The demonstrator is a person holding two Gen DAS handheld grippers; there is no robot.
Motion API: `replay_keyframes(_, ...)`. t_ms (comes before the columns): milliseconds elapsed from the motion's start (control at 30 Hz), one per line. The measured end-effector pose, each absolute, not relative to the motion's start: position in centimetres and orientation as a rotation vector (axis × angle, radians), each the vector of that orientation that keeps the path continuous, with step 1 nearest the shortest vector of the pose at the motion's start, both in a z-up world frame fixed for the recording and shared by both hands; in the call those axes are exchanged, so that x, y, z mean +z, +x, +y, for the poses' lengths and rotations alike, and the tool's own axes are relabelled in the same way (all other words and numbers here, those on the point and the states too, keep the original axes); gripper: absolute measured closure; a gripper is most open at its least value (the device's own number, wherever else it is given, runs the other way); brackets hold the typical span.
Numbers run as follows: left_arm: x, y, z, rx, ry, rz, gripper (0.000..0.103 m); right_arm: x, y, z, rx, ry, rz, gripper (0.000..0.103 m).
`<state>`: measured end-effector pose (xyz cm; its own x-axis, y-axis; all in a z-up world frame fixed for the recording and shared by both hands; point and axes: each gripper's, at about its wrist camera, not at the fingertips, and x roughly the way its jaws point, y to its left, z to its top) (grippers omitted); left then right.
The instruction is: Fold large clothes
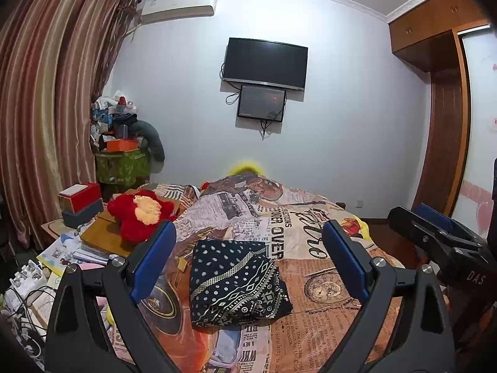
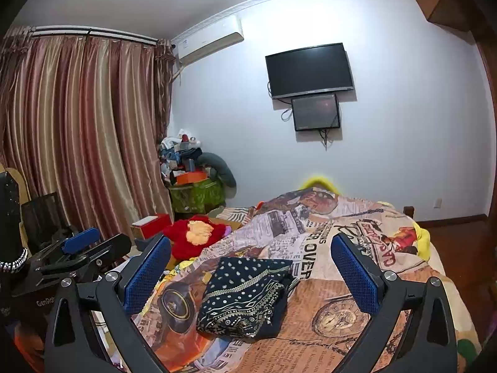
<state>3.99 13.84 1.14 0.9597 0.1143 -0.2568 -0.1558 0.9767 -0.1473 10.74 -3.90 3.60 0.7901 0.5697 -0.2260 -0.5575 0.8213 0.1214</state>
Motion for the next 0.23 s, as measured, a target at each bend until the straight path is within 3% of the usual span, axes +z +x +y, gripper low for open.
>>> replay_keyframes(233,1.15,4.22,13.75,0.133,-0.167,0.256,0.007,3.61,10.73,-3.84,0.605,0.051,0.261,0.000)
